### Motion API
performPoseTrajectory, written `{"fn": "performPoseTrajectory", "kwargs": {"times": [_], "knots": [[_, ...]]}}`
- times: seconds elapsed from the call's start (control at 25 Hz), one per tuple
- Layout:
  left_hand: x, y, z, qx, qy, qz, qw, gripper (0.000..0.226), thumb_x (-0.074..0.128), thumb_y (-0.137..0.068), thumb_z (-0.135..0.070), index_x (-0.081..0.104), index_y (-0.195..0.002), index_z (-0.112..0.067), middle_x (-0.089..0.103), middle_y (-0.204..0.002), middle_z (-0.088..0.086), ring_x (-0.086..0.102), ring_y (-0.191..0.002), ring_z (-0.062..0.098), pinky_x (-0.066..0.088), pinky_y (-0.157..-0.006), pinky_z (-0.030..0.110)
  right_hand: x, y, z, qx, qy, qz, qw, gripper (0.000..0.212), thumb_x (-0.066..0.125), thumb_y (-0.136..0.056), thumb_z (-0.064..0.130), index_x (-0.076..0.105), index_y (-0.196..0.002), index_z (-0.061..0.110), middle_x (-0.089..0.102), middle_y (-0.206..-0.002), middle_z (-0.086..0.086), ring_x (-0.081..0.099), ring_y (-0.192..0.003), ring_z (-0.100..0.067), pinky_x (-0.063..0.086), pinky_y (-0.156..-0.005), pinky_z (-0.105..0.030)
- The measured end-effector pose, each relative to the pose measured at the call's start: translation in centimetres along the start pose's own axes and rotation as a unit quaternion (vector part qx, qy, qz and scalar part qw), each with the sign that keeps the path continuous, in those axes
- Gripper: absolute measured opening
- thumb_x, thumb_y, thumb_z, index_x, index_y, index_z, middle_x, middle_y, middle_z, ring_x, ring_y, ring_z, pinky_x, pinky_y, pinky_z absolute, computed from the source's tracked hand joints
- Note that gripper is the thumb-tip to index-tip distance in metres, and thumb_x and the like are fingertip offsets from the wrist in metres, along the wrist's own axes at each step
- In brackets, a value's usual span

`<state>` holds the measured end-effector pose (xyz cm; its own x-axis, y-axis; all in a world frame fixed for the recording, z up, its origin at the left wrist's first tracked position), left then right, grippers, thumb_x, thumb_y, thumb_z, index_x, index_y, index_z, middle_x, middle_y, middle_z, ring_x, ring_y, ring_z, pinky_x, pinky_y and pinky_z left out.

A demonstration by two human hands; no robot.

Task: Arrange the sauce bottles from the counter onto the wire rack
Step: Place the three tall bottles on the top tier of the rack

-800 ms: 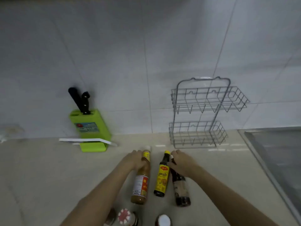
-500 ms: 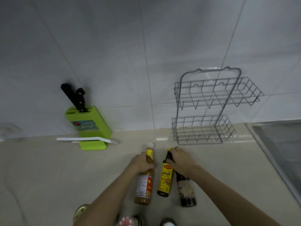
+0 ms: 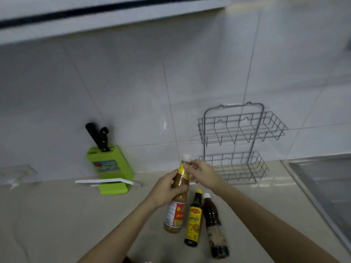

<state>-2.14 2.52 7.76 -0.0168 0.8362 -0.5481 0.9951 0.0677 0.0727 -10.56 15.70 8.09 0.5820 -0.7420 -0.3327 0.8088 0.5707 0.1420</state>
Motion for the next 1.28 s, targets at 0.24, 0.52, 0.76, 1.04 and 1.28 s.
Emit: {"fn": "performPoseTrajectory", "kwargs": {"times": [0.24,0.52,0.76,1.04,1.28], "knots": [[-1.8,0.4,-8.8,0.126,0.127,-0.053,0.982,0.054,0.066,-0.087,-0.034,0.049,-0.137,-0.032,0.067,-0.124,-0.008,0.066,-0.108,0.017,0.055,-0.093,0.033,-5.9,3.6,10.3,-0.118,-0.113,-0.018,0.987,0.035,0.059,-0.092,0.027,0.053,-0.105,-0.005,0.065,-0.091,-0.009,0.062,-0.084,-0.016,0.05,-0.076,-0.033],[-1.5,-3.6,-11.7,0.055,0.205,-0.183,0.96,0.029,0.041,-0.101,-0.018,0.066,-0.103,-0.004,0.07,-0.1,0.01,0.067,-0.101,0.024,0.054,-0.092,0.032,-15.3,5.7,19.2,-0.225,-0.049,-0.266,0.936,0.022,0.066,-0.085,0.039,0.052,-0.088,0.022,0.068,-0.094,-0.005,0.065,-0.086,-0.018,0.053,-0.074,-0.037],[1.3,-8.1,-10.1,-0.035,0.188,-0.106,0.976,0.049,0.031,-0.102,-0.039,0.039,-0.145,-0.017,0.039,-0.153,-0.001,0.035,-0.141,0.015,0.021,-0.122,0.039,-19.0,3.3,20.9,-0.27,-0.004,-0.392,0.88,0.028,0.065,-0.084,0.047,0.051,-0.094,0.024,0.067,-0.097,0.003,0.066,-0.093,-0.019,0.056,-0.078,-0.039],[3.2,-9.3,-10.3,-0.053,0.332,-0.1,0.937,0.067,0.014,-0.095,-0.061,0.023,-0.151,-0.026,0.028,-0.157,-0.009,0.025,-0.146,0.011,0.012,-0.121,0.031,-17.6,-1.5,16.8,-0.227,0.017,-0.379,0.897,0.03,0.064,-0.084,0.045,0.05,-0.092,0.02,0.062,-0.082,0.009,0.065,-0.085,-0.02,0.052,-0.074,-0.038],[3.3,-8.4,-11.0,-0.047,0.36,-0.073,0.929,0.062,0.008,-0.097,-0.057,0.02,-0.151,-0.028,0.027,-0.158,-0.006,0.025,-0.141,0.004,0.012,-0.116,0.027,-15.4,-2.5,14.6,-0.23,0.066,-0.325,0.915,0.027,0.061,-0.087,0.046,0.047,-0.095,0.023,0.058,-0.082,0.016,0.062,-0.082,-0.012,0.049,-0.065,-0.026]]}}
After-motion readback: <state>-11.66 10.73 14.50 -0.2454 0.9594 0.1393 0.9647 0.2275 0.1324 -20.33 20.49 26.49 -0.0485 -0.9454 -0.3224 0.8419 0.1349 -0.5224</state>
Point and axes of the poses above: each hand's wrist, its own y-axis away from the middle knuckle, its own x-axis out of the palm, z = x × y, the point moved 3 cm from there along -y, towards the middle knuckle
